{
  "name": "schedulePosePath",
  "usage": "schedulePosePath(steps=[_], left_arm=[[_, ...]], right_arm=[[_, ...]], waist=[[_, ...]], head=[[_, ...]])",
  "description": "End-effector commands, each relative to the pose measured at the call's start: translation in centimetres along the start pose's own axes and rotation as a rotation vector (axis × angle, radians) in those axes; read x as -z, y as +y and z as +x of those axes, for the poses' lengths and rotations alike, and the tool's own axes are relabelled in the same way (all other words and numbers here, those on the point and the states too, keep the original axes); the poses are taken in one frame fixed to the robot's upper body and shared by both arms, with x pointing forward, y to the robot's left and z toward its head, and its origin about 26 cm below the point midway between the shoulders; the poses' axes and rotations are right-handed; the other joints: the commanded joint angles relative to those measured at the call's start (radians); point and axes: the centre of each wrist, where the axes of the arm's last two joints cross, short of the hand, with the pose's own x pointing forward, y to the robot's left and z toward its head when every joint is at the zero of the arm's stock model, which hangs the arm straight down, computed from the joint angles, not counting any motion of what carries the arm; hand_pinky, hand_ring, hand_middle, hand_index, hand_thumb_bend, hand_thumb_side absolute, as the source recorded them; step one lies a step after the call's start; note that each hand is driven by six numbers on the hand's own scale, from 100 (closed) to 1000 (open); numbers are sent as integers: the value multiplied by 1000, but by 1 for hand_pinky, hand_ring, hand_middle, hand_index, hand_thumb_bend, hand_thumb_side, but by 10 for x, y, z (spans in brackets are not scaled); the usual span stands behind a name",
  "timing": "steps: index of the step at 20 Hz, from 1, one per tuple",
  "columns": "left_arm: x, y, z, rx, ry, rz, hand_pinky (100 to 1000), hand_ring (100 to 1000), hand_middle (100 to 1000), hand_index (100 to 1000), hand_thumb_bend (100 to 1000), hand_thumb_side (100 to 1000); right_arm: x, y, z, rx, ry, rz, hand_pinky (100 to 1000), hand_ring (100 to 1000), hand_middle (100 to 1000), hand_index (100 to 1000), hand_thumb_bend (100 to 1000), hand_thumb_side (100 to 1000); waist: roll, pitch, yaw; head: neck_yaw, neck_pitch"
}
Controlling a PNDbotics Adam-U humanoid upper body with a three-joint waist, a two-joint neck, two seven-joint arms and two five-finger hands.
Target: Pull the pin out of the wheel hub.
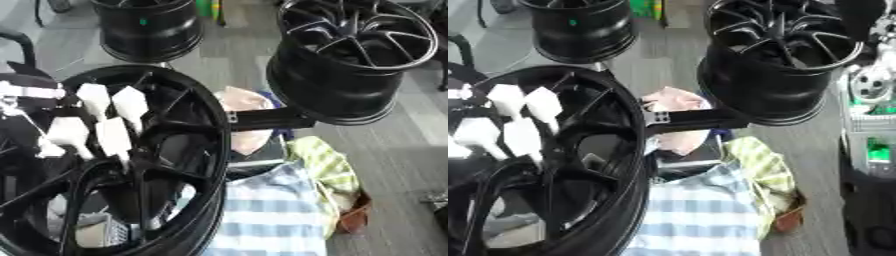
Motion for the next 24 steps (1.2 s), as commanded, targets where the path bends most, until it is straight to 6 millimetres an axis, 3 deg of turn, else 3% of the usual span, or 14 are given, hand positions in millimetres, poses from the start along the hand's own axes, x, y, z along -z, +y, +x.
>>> schedulePosePath(steps=[1, 13, 24], left_arm=[[-11, 10, 1, -3, 6, 56, 605, 535, 496, 631, 168, 102], [-32, 16, 3, 89, 2, 84, 531, 390, 351, 473, 174, 100], [-84, 45, 6, 238, 6, 238, 526, 350, 317, 443, 169, 100]], right_arm=[[7, -5, 2, 2, -18, -26, 752, 732, 686, 812, 100, 419], [7, -5, 2, 3, -20, -31, 754, 732, 687, 813, 100, 422], [8, -6, 1, -8, -25, -35, 755, 733, 688, 813, 100, 413]], waist=[[1, -12, 1], [1, -10, 2], [0, -12, 9]], head=[[1, -15], [-5, -16], [-19, -18]])
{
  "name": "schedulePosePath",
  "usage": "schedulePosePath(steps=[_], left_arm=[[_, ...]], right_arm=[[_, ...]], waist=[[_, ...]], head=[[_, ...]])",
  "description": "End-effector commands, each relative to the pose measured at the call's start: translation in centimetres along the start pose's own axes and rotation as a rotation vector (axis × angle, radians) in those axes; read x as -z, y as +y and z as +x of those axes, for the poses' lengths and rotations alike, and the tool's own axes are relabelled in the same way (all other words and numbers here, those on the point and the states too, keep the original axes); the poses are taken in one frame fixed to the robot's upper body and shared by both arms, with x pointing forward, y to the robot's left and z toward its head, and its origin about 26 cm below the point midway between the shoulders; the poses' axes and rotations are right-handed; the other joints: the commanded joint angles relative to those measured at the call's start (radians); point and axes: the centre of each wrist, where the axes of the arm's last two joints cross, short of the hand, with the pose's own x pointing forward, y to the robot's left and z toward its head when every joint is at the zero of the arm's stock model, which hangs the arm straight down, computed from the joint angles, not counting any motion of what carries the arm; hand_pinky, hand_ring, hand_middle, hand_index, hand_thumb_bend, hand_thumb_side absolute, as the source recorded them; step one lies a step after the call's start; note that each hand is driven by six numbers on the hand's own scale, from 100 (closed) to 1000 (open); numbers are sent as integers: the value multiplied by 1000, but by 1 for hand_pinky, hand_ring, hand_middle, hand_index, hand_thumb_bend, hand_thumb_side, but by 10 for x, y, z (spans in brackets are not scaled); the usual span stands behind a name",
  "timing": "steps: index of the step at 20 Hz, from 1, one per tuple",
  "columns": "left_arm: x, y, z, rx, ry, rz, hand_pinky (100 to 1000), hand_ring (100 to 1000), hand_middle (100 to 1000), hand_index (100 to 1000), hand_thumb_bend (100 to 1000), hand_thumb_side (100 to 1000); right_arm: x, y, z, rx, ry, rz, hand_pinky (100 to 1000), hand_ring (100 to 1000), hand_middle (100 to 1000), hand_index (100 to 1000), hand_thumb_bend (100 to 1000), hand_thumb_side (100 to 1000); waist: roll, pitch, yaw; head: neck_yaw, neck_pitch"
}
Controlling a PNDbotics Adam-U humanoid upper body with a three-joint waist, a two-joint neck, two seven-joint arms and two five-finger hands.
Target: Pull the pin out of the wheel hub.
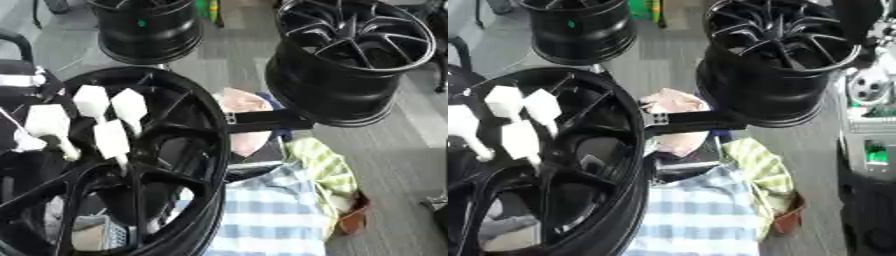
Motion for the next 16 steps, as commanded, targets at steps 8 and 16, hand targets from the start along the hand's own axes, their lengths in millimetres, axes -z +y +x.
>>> schedulePosePath(steps=[8, 16], left_arm=[[-71, 50, -71, -99, 282, 334, 539, 361, 324, 464, 103, 100], [-80, 47, -150, -249, 562, 631, 557, 386, 339, 498, 100, 100]], right_arm=[[8, -7, 0, -25, -27, -31, 756, 733, 688, 813, 100, 411], [8, -7, 0, -29, -26, -28, 756, 733, 689, 813, 100, 405]], waist=[[2, -17, 13], [-5, -22, 18]], head=[[-20, -5], [-25, -3]])
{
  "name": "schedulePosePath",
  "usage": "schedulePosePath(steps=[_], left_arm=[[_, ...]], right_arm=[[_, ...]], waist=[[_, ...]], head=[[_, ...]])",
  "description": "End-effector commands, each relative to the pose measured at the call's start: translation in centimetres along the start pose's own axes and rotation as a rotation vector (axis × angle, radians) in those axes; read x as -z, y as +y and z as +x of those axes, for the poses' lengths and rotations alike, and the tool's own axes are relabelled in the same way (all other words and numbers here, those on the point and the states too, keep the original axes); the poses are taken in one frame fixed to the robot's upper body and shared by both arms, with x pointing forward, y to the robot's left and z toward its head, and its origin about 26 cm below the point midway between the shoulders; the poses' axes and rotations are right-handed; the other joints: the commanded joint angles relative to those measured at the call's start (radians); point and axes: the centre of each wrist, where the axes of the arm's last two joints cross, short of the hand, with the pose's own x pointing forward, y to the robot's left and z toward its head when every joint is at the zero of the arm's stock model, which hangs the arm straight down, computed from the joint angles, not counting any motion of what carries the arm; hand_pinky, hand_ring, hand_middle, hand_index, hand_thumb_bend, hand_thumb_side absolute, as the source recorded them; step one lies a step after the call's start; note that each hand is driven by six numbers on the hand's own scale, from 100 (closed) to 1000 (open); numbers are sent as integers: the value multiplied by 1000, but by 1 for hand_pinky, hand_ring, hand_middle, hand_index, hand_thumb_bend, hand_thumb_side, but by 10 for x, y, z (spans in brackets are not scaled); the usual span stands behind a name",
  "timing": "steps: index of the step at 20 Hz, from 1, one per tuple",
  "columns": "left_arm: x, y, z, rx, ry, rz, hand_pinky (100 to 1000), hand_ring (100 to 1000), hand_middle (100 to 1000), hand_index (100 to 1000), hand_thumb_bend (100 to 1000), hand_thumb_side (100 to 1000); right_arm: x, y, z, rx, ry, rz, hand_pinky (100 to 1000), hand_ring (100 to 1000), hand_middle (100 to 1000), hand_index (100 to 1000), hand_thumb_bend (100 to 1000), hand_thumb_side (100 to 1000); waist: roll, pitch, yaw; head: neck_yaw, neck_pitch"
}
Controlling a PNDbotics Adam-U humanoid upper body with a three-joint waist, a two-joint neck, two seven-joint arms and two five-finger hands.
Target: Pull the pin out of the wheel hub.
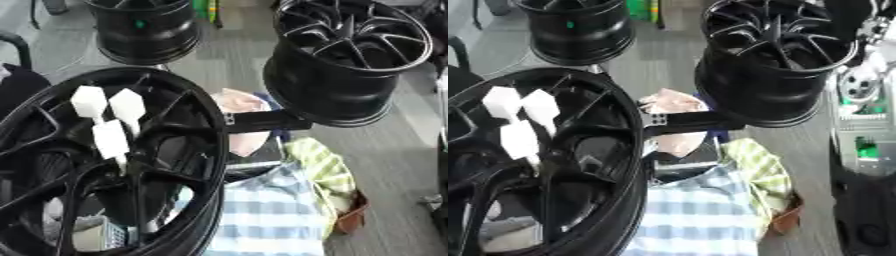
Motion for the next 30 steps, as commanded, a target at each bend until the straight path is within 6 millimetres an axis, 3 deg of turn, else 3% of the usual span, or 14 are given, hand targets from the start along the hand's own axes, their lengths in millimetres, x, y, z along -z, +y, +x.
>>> schedulePosePath(steps=[1, 5, 7, 9, 10, 11, 13, 16, 18, 21, 30], left_arm=[[3, 11, -18, -15, 100, 136, 565, 393, 344, 504, 100, 100], [18, 3, -26, -20, 193, 271, 603, 427, 373, 541, 100, 100], [25, -3, -28, -14, 235, 324, 649, 491, 435, 608, 100, 100], [31, -9, -29, 13, 258, 340, 804, 743, 658, 790, 305, 100], [33, -13, -29, 28, 252, 329, 888, 839, 770, 860, 351, 213], [35, -15, -30, 37, 243, 308, 915, 874, 815, 889, 391, 361], [36, -17, -31, 51, 232, 277, 946, 925, 879, 921, 418, 464], [36, -18, -33, 59, 223, 265, 903, 883, 834, 895, 395, 457], [36, -17, -32, 46, 227, 296, 847, 806, 739, 836, 314, 374], [36, -16, -24, 2, 197, 345, 818, 756, 668, 793, 242, 356], [23, -6, 33, -38, -165, 226, 808, 728, 631, 781, 201, 339]], right_arm=[[8, -5, 2, -11, -32, -20, 756, 733, 689, 813, 100, 405], [8, -4, 2, -11, -30, -18, 756, 733, 688, 813, 100, 405], [8, -4, 2, -11, -28, -19, 756, 733, 688, 813, 100, 407], [7, -4, 2, -10, -28, -19, 756, 732, 688, 813, 100, 407], [7, -4, 2, -10, -28, -20, 756, 732, 688, 813, 100, 409], [7, -4, 2, -10, -27, -20, 756, 732, 688, 813, 100, 408], [7, -4, 2, -9, -27, -20, 755, 732, 687, 813, 100, 411], [7, -5, 2, -9, -25, -23, 756, 732, 688, 813, 100, 411], [7, -5, 2, -10, -25, -23, 756, 732, 688, 813, 100, 410], [7, -5, 2, -10, -24, -23, 756, 732, 688, 813, 100, 410], [8, -4, 3, -5, -29, -19, 754, 731, 687, 813, 100, 407]], waist=[[3, -18, 1], [1, -21, 1], [0, -21, 0], [1, -21, -1], [1, -21, -1], [1, -21, -2], [1, -21, -2], [1, -22, -2], [1, -22, -2], [0, -22, -1], [2, -19, -3]], head=[[-2, -4], [-2, -6], [-2, -6], [-2, -5], [-2, -4], [-2, -3], [-2, -2], [-3, -2], [-3, -3], [-3, -5], [2, -8]])
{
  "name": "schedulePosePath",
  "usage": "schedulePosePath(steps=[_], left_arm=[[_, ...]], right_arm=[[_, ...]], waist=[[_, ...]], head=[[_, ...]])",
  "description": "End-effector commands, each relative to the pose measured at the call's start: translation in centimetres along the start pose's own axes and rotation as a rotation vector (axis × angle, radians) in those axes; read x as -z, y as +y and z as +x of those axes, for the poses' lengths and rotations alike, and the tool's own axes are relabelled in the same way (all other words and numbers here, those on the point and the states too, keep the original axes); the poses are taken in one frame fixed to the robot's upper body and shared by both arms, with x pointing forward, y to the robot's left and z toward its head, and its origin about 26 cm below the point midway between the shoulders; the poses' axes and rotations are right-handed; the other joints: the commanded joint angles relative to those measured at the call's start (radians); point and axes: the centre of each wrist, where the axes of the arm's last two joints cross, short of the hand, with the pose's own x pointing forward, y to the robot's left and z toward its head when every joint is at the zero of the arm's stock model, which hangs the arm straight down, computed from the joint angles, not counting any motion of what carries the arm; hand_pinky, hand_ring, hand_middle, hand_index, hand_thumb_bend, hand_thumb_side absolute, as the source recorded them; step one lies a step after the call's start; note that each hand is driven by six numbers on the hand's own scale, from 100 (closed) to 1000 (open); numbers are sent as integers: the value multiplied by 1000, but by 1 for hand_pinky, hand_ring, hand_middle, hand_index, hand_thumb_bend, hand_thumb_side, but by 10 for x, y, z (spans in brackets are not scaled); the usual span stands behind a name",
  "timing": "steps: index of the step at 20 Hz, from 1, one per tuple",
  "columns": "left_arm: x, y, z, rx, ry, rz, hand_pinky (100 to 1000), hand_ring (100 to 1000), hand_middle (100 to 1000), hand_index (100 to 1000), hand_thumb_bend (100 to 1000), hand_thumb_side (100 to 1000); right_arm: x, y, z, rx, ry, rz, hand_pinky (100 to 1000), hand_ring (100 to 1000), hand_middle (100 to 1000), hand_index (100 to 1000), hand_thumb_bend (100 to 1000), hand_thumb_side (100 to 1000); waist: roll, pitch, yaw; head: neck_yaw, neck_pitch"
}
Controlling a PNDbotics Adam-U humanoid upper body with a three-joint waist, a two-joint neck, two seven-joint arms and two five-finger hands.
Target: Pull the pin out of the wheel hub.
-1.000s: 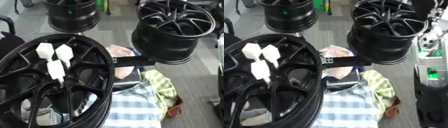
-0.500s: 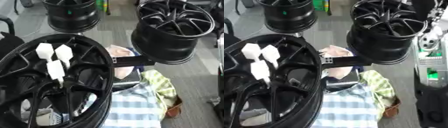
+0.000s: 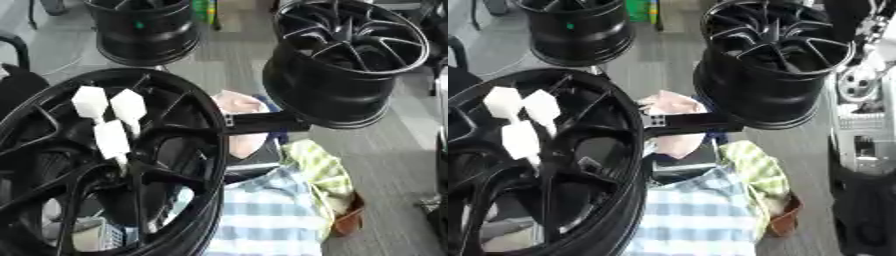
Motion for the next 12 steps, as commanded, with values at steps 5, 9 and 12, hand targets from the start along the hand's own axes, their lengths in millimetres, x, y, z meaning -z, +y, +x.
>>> schedulePosePath(steps=[5, 9, 12], left_arm=[[-18, 25, 53, 44, -279, -100, 808, 724, 630, 782, 215, 341], [-28, 23, 75, 55, -385, -161, 808, 725, 632, 783, 221, 341], [-32, 24, 85, 62, -429, -178, 809, 725, 632, 783, 224, 337]], right_arm=[[8, -3, 5, 8, -34, -15, 753, 731, 687, 814, 100, 403], [9, -2, 6, 9, -37, -10, 753, 731, 687, 814, 100, 398], [9, -2, 6, 11, -39, -8, 753, 731, 687, 814, 100, 398]], waist=[[9, -13, -6], [10, -12, -9], [11, -12, -10]], head=[[4, -11], [6, -12], [8, -12]])
